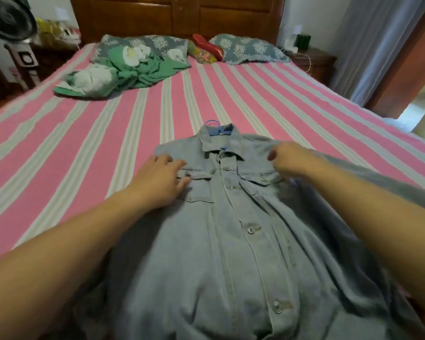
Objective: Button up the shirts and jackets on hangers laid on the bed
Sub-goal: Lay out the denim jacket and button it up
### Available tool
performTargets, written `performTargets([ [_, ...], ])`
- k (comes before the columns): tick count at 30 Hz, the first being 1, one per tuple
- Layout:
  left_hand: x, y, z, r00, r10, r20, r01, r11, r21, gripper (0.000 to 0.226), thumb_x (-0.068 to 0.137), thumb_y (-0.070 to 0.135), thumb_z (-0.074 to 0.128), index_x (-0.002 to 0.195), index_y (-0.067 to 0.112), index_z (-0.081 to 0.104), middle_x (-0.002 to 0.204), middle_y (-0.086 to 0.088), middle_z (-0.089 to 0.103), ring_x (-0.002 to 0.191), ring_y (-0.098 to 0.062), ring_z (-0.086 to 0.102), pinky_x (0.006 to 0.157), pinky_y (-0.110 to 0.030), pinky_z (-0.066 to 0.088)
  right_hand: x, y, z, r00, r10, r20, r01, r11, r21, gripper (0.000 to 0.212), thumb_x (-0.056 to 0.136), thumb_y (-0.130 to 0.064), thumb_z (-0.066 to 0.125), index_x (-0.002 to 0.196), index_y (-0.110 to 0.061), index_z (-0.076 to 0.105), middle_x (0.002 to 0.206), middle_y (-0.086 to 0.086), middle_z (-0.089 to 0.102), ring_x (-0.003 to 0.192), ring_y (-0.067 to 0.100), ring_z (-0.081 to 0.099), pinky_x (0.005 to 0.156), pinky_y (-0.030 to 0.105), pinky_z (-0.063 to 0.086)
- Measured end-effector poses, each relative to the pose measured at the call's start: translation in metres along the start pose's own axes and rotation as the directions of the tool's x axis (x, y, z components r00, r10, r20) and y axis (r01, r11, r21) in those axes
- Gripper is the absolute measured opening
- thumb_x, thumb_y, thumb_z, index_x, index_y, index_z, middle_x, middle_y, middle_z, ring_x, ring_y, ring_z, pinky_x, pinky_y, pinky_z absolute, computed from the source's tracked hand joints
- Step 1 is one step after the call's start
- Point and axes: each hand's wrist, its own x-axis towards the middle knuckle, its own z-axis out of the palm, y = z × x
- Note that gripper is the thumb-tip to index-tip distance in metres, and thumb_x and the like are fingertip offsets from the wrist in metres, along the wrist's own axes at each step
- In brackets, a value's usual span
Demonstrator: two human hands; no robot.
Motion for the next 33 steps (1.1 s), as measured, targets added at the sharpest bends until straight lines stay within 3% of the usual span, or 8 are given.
performTargets([
  [9,0.048,-0.033,0.089,0.981,-0.002,0.192,0.014,0.998,-0.065,0.071,0.091,0.074,-0.008,0.158,0.051,-0.002,0.169,0.005,-0.014,0.155,-0.021,-0.017,0.125,-0.043,-0.007,0.227,0.023,0.069,0.992,0.121,-0.024,-0.122,0.991,-0.048,0.041,0.102,-0.021,0.043,0.140,-0.008,0.043,0.134,0.022,0.050,0.117,0.041,0.053,0.095,0.045,0.046],
  [15,0.073,-0.025,0.040,0.857,-0.070,0.510,0.154,0.980,-0.124,0.060,0.102,0.060,0.032,0.158,0.043,0.021,0.170,-0.004,0.007,0.157,-0.027,0.004,0.126,-0.045,0.007,0.159,0.013,-0.013,0.977,0.050,-0.207,-0.024,0.992,0.124,0.029,0.104,-0.035,0.046,0.095,-0.011,0.059,0.091,0.016,0.060,0.083,0.038,0.058,0.067,0.042,0.043],
  [18,0.067,-0.005,-0.052,0.959,-0.251,0.130,0.281,0.814,-0.508,0.031,0.098,0.025,0.055,0.128,0.023,0.061,0.135,-0.007,0.061,0.124,-0.030,0.056,0.100,-0.032,0.041,0.062,0.009,-0.088,0.945,-0.026,-0.325,0.105,0.968,0.228,0.031,0.101,-0.037,0.044,0.080,-0.018,0.057,0.074,0.001,0.051,0.072,0.033,0.054,0.062,0.041,0.037],
  [20,0.052,0.010,-0.137,0.903,-0.361,-0.232,0.131,0.746,-0.653,0.029,0.096,0.022,0.058,0.123,0.013,0.063,0.123,-0.008,0.060,0.116,-0.024,0.055,0.100,-0.024,0.036,-0.004,0.009,-0.142,0.932,0.010,-0.361,0.100,0.953,0.287,0.037,0.097,-0.043,0.042,0.081,-0.017,0.062,0.072,-0.002,0.053,0.071,0.032,0.054,0.061,0.040,0.038],
  [22,0.035,0.028,-0.219,0.926,-0.180,-0.332,-0.072,0.779,-0.623,0.046,0.095,0.036,0.058,0.138,0.020,0.056,0.136,-0.006,0.047,0.126,-0.017,0.045,0.111,-0.017,0.027,-0.063,0.011,-0.202,0.914,0.060,-0.402,0.091,0.933,0.348,0.042,0.095,-0.044,0.040,0.085,-0.015,0.069,0.075,-0.004,0.059,0.072,0.032,0.059,0.063,0.038,0.042],
  [25,0.017,0.065,-0.325,0.938,0.154,-0.312,-0.300,0.811,-0.503,0.056,0.096,0.058,0.047,0.148,0.039,0.041,0.143,0.004,0.046,0.122,-0.018,0.056,0.101,-0.034,0.048,-0.131,0.016,-0.310,0.859,0.088,-0.504,0.101,0.937,0.335,0.040,0.093,-0.040,0.043,0.097,-0.016,0.075,0.079,-0.002,0.061,0.075,0.031,0.061,0.066,0.036,0.042],
  [29,0.004,0.119,-0.470,0.790,0.239,-0.564,-0.489,0.801,-0.346,0.042,0.101,0.047,0.047,0.141,0.034,0.050,0.101,0.007,0.055,0.084,-0.020,0.060,0.063,-0.034,0.050,-0.194,0.021,-0.464,0.765,-0.011,-0.643,0.187,0.960,0.207,0.037,0.094,-0.041,0.044,0.099,-0.021,0.075,0.082,-0.005,0.064,0.079,0.021,0.056,0.068,0.037,0.038],
  [33,0.009,0.150,-0.620,0.567,0.257,-0.782,-0.561,0.817,-0.138,0.033,0.101,0.040,0.052,0.130,0.033,0.066,0.092,0.005,0.047,0.071,-0.022,0.054,0.058,-0.033,0.045,-0.206,0.029,-0.608,0.616,-0.115,-0.780,0.343,0.930,0.134,0.035,0.094,-0.045,0.048,0.111,-0.030,0.074,0.082,-0.010,0.062,0.081,0.015,0.058,0.073,0.039,0.047],
])
